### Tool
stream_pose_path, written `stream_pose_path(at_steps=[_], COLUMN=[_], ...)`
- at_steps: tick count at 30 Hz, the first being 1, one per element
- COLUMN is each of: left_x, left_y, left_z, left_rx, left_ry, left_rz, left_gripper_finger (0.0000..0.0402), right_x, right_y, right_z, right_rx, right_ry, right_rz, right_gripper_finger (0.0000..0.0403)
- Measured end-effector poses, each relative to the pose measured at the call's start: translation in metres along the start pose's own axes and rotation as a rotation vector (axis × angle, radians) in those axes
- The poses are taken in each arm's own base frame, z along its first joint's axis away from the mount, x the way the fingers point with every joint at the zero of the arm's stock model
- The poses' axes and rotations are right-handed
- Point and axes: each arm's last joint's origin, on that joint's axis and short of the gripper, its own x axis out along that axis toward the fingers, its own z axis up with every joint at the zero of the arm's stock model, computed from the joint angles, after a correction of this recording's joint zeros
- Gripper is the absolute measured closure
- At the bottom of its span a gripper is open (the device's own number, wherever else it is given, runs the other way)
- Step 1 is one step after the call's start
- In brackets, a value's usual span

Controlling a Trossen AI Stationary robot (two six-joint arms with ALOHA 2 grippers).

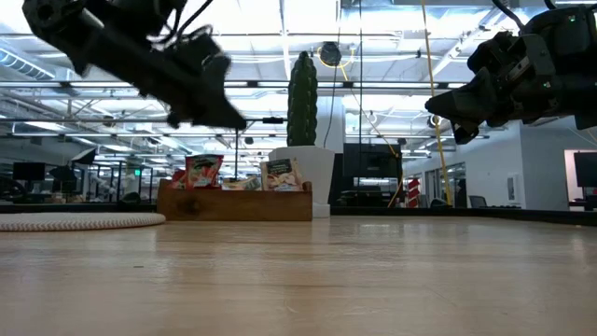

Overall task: Pick & Place Tea
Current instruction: Return to Home Position

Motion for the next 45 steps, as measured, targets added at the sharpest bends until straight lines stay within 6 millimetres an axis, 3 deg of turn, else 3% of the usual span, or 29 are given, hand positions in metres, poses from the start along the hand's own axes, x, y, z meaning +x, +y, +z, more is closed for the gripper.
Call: stream_pose_path(at_steps=[4, 8, 10, 12, 16, 20, 23, 31, 36, 45], left_x=[-0.013, -0.054, -0.079, -0.101, -0.122, -0.127, -0.124, -0.128, -0.123, -0.122], left_y=[-0.028, -0.042, -0.032, -0.013, 0.029, 0.053, 0.064, 0.071, 0.070, 0.070], left_z=[0.015, 0.051, 0.063, 0.063, 0.030, -0.006, -0.030, -0.032, -0.045, -0.046], left_rx=[0.098, 0.198, 0.213, 0.212, 0.096, -0.038, -0.056, 0.019, 0.108, 0.061], left_ry=[-0.017, -0.149, -0.197, -0.219, -0.301, -0.432, -0.459, -0.445, -0.323, -0.298], left_rz=[-0.267, -0.452, -0.521, -0.522, -0.460, -0.601, -0.587, -0.657, -0.632, -0.623], left_gripper_finger=[0.0391, 0.0397, 0.0396, 0.0391, 0.0395, 0.0394, 0.0392, 0.0390, 0.0398, 0.0358], right_x=[0.000, 0.000, 0.000, 0.000, 0.000, 0.000, 0.000, 0.000, 0.000, 0.000], right_y=[0.000, 0.000, 0.000, 0.000, 0.000, 0.000, 0.000, 0.000, 0.000, 0.000], right_z=[0.000, 0.000, 0.000, 0.000, 0.000, 0.000, 0.000, 0.000, 0.000, 0.000], right_rx=[0.000, 0.000, 0.000, 0.000, 0.000, 0.000, 0.000, 0.000, 0.000, 0.000], right_ry=[0.000, 0.000, 0.002, 0.004, 0.000, 0.000, -0.001, -0.001, -0.001, -0.001], right_rz=[0.000, 0.000, -0.001, -0.001, 0.000, 0.000, 0.000, 0.000, 0.000, 0.000], right_gripper_finger=[0.0403, 0.0403, 0.0403, 0.0403, 0.0403, 0.0403, 0.0403, 0.0403, 0.0403, 0.0403])
